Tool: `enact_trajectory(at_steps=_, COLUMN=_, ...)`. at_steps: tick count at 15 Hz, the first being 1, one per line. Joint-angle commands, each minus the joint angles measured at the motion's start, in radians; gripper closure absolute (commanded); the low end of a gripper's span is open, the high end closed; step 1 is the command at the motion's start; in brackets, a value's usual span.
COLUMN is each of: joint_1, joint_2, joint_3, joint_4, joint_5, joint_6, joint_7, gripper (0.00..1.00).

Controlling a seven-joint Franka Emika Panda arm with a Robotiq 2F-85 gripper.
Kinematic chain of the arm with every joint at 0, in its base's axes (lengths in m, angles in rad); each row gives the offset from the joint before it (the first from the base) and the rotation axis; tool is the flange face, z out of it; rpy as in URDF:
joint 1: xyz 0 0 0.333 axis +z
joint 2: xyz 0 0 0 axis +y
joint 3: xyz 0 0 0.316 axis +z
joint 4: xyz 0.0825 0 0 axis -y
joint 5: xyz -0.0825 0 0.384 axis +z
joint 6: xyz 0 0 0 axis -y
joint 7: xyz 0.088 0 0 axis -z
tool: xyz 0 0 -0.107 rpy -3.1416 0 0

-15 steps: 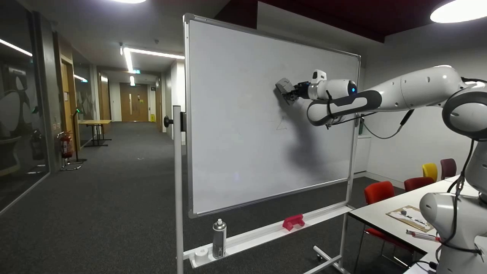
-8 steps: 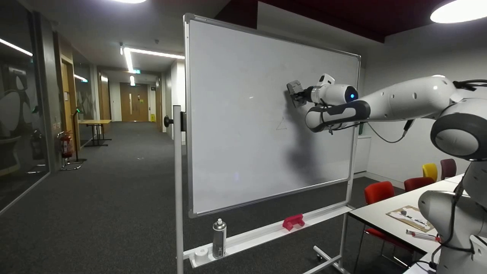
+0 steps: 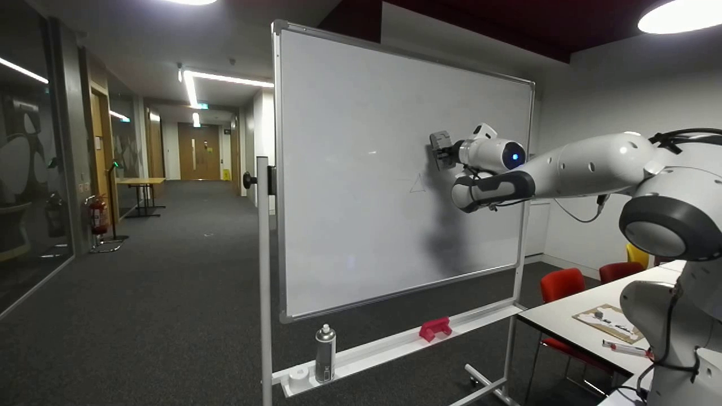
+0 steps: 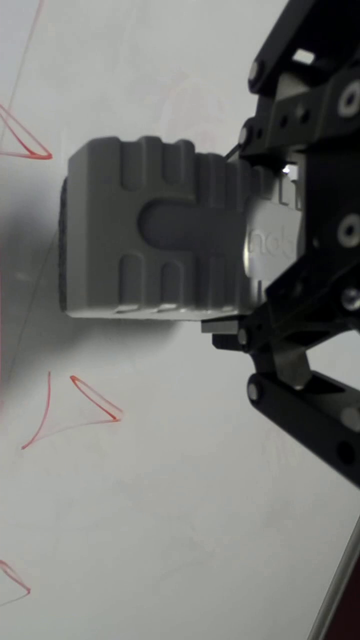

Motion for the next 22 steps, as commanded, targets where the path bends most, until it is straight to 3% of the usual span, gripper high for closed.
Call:
enact_trajectory(at_steps=1, joint_1=-0.003, joint_2=0.006, joint_3=-0.008, joint_4=-0.003, joint_5=-0.036, joint_6=-0.004, joint_7=0.039, gripper=0.4)
enact_trajectory(at_steps=4, joint_1=-0.003, joint_2=0.004, joint_3=-0.008, joint_4=-0.003, joint_5=-0.037, joint_6=-0.004, joint_7=0.039, gripper=0.4)
enact_trajectory(at_steps=5, joint_1=-0.017, joint_2=0.011, joint_3=-0.004, joint_4=-0.007, joint_5=-0.026, joint_6=0.007, joint_7=0.048, gripper=0.65)
enact_trajectory(at_steps=13, joint_1=-0.07, joint_2=0.002, joint_3=0.002, joint_4=0.011, joint_5=-0.029, joint_6=0.01, joint_7=0.068, gripper=0.65)
enact_trajectory(at_steps=22, joint_1=-0.072, joint_2=-0.106, joint_3=0.0, joint_4=0.093, joint_5=-0.12, joint_6=0.007, joint_7=0.043, gripper=0.65)
